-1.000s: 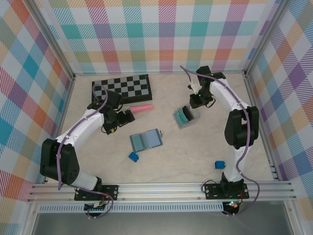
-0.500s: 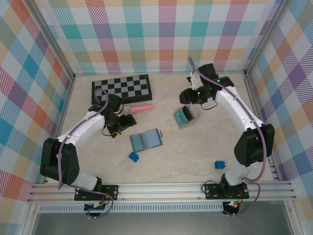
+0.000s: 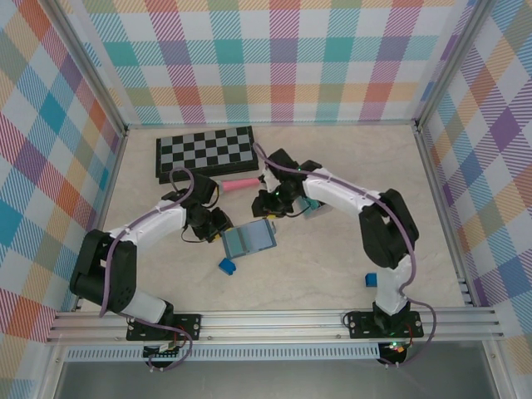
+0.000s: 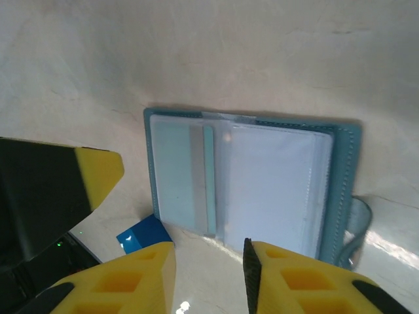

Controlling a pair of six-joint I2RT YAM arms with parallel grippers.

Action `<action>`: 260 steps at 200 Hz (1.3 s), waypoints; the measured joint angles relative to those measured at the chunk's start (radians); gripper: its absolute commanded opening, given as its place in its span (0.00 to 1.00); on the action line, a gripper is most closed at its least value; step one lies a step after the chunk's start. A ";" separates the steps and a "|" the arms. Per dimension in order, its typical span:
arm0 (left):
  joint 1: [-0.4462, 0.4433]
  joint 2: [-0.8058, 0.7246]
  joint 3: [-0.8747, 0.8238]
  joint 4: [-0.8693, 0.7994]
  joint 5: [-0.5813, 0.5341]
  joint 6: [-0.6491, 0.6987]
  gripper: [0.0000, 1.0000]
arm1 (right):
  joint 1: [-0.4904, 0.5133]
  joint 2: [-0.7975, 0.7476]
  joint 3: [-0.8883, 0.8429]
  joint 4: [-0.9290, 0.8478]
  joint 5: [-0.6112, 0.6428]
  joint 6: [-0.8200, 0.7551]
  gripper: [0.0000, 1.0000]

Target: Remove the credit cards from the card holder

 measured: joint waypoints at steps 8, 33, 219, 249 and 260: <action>0.000 0.008 -0.001 0.008 0.001 -0.006 0.30 | 0.006 0.026 0.008 0.001 0.000 0.014 0.32; -0.001 0.034 -0.011 0.034 0.002 -0.018 0.28 | 0.009 0.085 0.031 -0.008 0.002 0.042 0.32; -0.005 0.118 -0.016 0.055 0.021 -0.019 0.25 | 0.014 0.223 0.114 -0.106 0.057 0.037 0.32; -0.005 0.118 -0.006 0.052 0.024 -0.013 0.23 | 0.014 0.225 0.116 -0.106 0.057 0.037 0.32; -0.005 0.118 -0.005 0.052 0.024 -0.011 0.23 | 0.014 0.225 0.116 -0.106 0.057 0.037 0.32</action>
